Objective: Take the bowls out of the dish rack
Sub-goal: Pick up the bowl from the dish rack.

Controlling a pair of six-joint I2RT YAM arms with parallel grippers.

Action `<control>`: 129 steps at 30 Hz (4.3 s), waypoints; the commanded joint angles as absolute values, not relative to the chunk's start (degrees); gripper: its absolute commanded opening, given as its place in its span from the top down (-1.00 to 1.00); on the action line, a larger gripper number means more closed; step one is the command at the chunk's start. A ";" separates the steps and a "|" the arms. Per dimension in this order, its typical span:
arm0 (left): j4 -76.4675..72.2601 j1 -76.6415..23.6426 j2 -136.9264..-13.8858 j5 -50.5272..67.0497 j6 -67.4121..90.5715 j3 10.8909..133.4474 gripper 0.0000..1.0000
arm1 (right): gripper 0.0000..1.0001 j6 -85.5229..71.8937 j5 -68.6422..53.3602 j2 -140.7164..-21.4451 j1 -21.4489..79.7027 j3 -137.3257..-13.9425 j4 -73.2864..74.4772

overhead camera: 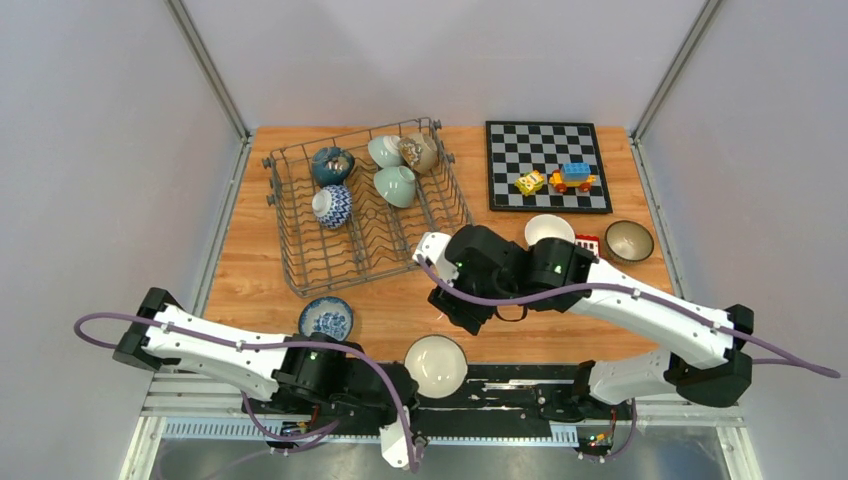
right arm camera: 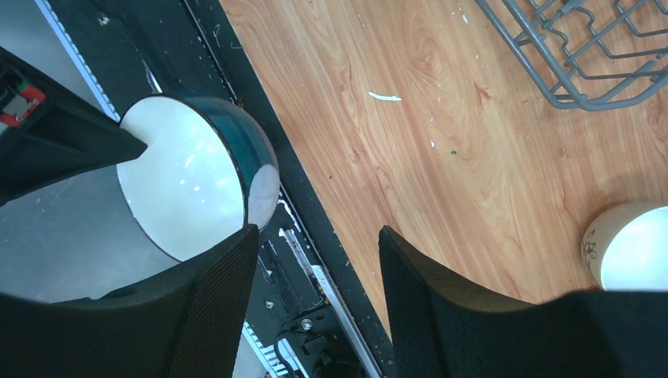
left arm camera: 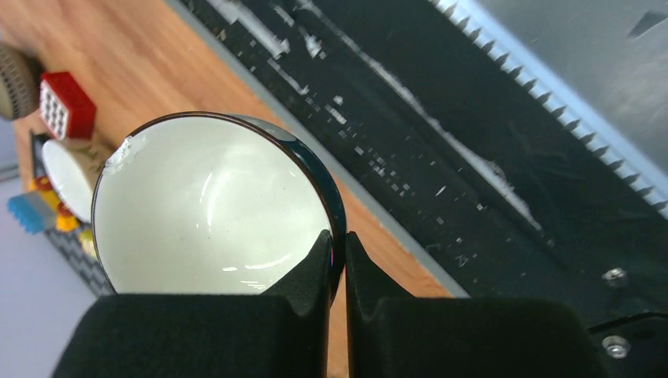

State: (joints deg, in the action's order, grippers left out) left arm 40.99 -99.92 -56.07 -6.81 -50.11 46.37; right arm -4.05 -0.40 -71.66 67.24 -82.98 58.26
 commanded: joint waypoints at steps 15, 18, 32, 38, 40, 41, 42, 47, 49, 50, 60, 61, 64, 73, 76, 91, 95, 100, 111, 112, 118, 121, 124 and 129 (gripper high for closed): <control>33.11 -101.35 -58.06 0.11 -46.69 46.26 1.00 | -0.13 -10.61 3.89 -76.03 77.00 -79.51 58.02; 33.06 -101.37 -57.76 0.14 -46.39 46.06 1.00 | -0.12 -11.78 2.97 -75.99 77.57 -78.08 58.05; 32.05 -101.31 -56.44 -2.38 -45.39 45.18 1.00 | 0.10 -14.91 1.22 -77.39 79.52 -73.56 55.97; 31.61 -101.32 -56.09 -2.54 -44.57 45.22 1.00 | 0.30 -15.60 1.73 -78.48 80.02 -73.13 55.53; 31.43 -101.30 -56.04 -2.62 -44.33 45.21 1.00 | 0.35 -15.71 2.15 -78.49 80.06 -72.94 55.60; 31.33 -101.38 -56.05 -2.62 -44.19 45.26 1.00 | 0.38 -15.80 2.38 -78.48 80.06 -72.95 55.60; 31.25 -101.36 -55.99 -2.64 -44.01 45.26 1.00 | 0.41 -15.81 2.52 -78.48 80.04 -72.88 55.55; 30.68 -101.35 -55.89 -2.93 -43.31 45.18 1.00 | 0.64 -16.21 3.87 -78.80 80.07 -72.64 56.06; 30.33 -101.30 -55.76 -3.13 -42.89 45.18 1.00 | 0.73 -16.32 4.39 -79.05 80.05 -72.69 56.31; 30.10 -101.35 -55.68 -3.20 -42.75 45.18 1.00 | 0.77 -16.41 4.66 -79.16 80.01 -72.69 56.46; 28.57 -101.35 -55.55 -5.63 -38.03 45.20 0.86 | 1.00 -18.78 10.95 -77.95 80.07 -72.20 56.52; 28.37 -101.33 -55.46 -6.31 -37.19 45.11 0.76 | 1.00 -19.15 12.00 -77.47 80.05 -72.14 56.44; 27.61 -101.34 -54.88 -8.75 -35.01 44.39 0.17 | 1.00 -20.24 14.72 -75.89 80.03 -71.95 56.08; 17.64 -101.34 -46.37 -24.01 -24.04 39.09 -1.00 | 1.00 -23.76 25.99 -70.31 79.34 -70.58 55.98; 18.62 -100.42 -48.45 -36.01 -14.57 41.65 -1.00 | 1.00 -25.83 30.34 -66.71 77.60 -68.81 55.61; 24.35 -77.24 -65.70 -38.58 40.18 61.49 -1.00 | 1.00 -34.79 33.77 -49.90 64.14 -53.81 46.80; 23.84 -73.25 -65.50 -34.28 54.28 58.24 -0.99 | 1.00 -39.25 32.59 -48.60 62.95 -50.93 44.33; 28.87 -72.26 -67.94 -31.70 60.60 57.85 -1.00 | 1.00 -44.50 32.43 -49.03 62.82 -49.32 43.06; 28.57 -72.25 -73.65 -25.92 56.25 59.60 -0.56 | 1.00 -50.30 31.22 -51.78 62.86 -49.07 42.63; 28.63 -72.25 -73.87 -25.98 55.73 59.94 -0.53 | 1.00 -50.28 31.27 -51.96 62.88 -49.24 42.67; 32.09 -72.24 -76.75 -28.92 52.03 63.25 -0.37 | 1.00 -50.83 31.10 -53.72 62.87 -50.87 43.94; 33.21 -72.27 -78.55 -29.94 50.84 64.46 -0.12 | 1.00 -51.38 31.46 -54.99 62.84 -52.14 45.51; 33.46 -72.25 -79.67 -30.66 50.20 64.88 -0.05 | 1.00 -52.17 31.74 -55.78 62.92 -52.64 46.90; 35.70 -72.25 -82.45 -32.02 49.99 66.12 -0.08 | 1.00 -53.14 31.39 -55.98 62.96 -53.39 47.98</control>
